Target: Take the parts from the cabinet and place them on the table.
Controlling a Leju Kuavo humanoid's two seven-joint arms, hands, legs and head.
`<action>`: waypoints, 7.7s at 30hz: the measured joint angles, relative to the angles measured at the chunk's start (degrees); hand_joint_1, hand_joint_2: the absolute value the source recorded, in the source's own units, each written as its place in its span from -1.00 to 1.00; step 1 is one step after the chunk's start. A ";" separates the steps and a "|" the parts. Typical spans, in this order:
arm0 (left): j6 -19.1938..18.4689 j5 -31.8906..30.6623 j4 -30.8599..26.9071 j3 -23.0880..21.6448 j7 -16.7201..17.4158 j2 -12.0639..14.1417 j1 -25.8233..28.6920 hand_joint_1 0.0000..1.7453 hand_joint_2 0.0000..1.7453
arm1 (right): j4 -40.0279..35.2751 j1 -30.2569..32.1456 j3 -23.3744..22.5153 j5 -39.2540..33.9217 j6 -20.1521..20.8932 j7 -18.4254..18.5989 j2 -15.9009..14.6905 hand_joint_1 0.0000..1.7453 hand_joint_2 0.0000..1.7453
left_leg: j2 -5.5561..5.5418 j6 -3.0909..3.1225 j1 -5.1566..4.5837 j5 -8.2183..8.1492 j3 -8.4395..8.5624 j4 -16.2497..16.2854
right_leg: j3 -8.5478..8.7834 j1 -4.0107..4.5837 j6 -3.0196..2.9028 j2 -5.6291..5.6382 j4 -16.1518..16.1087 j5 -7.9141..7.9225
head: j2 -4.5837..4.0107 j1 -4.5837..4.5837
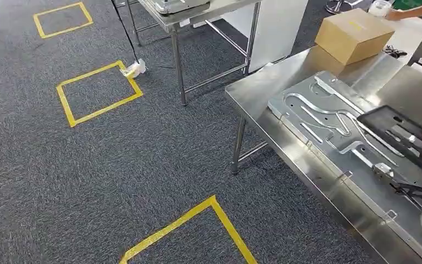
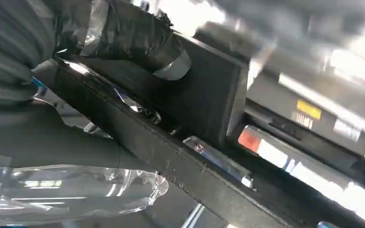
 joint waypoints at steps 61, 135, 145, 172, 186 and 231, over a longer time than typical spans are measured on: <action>-13.68 -0.79 0.85 5.77 7.21 1.14 1.52 -1.00 -1.00 | -35.21 -20.25 30.97 -31.34 12.48 -13.82 34.54 -1.00 -1.00 | 3.13 -0.04 -0.58 0.66 -1.32 1.77 | 2.09 0.33 -1.36 -5.14 0.71 -2.27 | 0.00 -0.24; -19.91 -3.52 -0.02 14.21 0.06 6.88 4.63 -1.00 -1.00 | -26.68 -17.29 34.95 -41.44 2.03 -25.29 14.97 -1.00 -1.00 | -3.28 -0.21 1.57 1.65 -2.37 1.02 | -3.98 0.12 0.46 -0.92 14.08 -7.51 | 0.00 0.05; -4.58 -2.47 -0.04 14.69 6.93 6.45 3.37 -1.00 -1.00 | -25.15 -19.22 34.86 -42.45 2.56 -25.07 13.67 -1.00 -1.00 | -2.32 -2.25 1.37 -0.64 -5.09 4.76 | 3.13 0.13 -1.56 -0.60 -2.39 -0.39 | 0.02 -0.20; -0.79 0.41 -0.04 14.78 6.90 8.31 -0.10 -1.00 -1.00 | -19.16 -13.81 32.34 -40.85 -1.33 -25.10 8.46 -1.00 -1.00 | -7.12 -1.48 1.82 2.65 -2.16 -0.28 | 1.76 -0.05 0.50 2.47 -0.22 -1.23 | 0.00 -0.09; -5.03 2.30 -0.13 13.33 4.13 8.28 0.26 -1.00 -1.00 | -9.45 -8.98 31.05 -39.08 -2.86 -25.18 8.11 -1.00 1.00 | 3.53 -0.51 0.39 1.27 -1.20 0.20 | 2.54 1.04 -0.38 -7.88 -0.90 -1.57 | 0.00 -0.33; -11.19 -0.11 -0.17 8.28 -1.05 9.53 0.75 -1.00 -1.00 | 23.31 31.35 0.85 -57.77 9.14 -13.93 16.81 -1.00 1.00 | -5.68 -0.87 1.16 0.12 0.13 0.40 | 3.24 -1.41 1.27 2.52 0.47 -3.53 | 0.00 -0.20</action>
